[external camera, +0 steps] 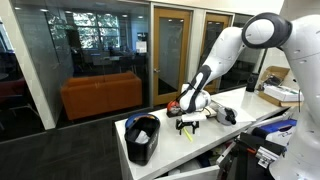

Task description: Pick up the pen and put it in the cup

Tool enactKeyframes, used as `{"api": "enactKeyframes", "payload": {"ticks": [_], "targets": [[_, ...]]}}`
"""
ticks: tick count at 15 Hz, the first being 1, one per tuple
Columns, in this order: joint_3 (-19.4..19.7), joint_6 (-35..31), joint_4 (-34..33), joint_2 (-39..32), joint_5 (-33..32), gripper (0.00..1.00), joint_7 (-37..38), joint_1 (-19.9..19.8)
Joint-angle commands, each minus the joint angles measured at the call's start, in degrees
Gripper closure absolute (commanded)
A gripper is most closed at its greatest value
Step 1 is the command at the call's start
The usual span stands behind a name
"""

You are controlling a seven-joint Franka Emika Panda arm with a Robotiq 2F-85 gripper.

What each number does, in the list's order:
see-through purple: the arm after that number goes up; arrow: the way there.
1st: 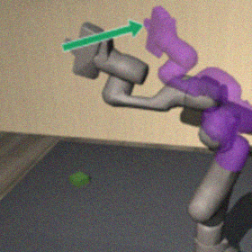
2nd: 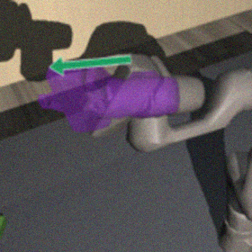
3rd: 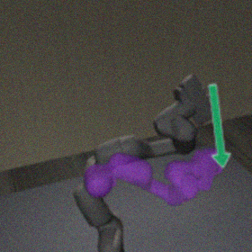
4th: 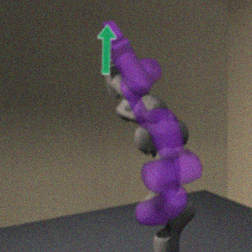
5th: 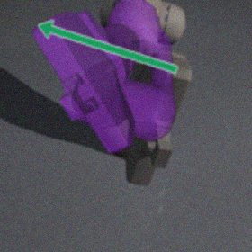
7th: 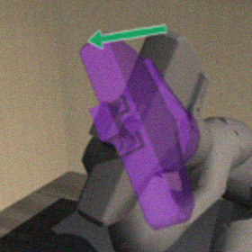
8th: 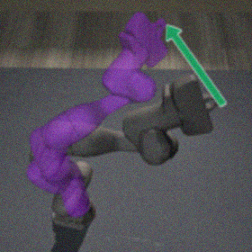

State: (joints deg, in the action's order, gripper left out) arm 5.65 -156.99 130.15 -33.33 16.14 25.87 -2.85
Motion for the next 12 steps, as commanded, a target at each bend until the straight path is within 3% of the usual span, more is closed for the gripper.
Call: {"api": "enactKeyframes", "payload": {"ticks": [1,10,12], "targets": [[0.42,-0.61,-0.26,-0.23,0.38,0.31,-0.58,0.63],[1.1,-0.08,-0.83,0.33,-0.52,0.94,0.51,3.05],[1.21,-0.02,-0.81,0.43,-0.57,1.0,0.66,3.37]]}}
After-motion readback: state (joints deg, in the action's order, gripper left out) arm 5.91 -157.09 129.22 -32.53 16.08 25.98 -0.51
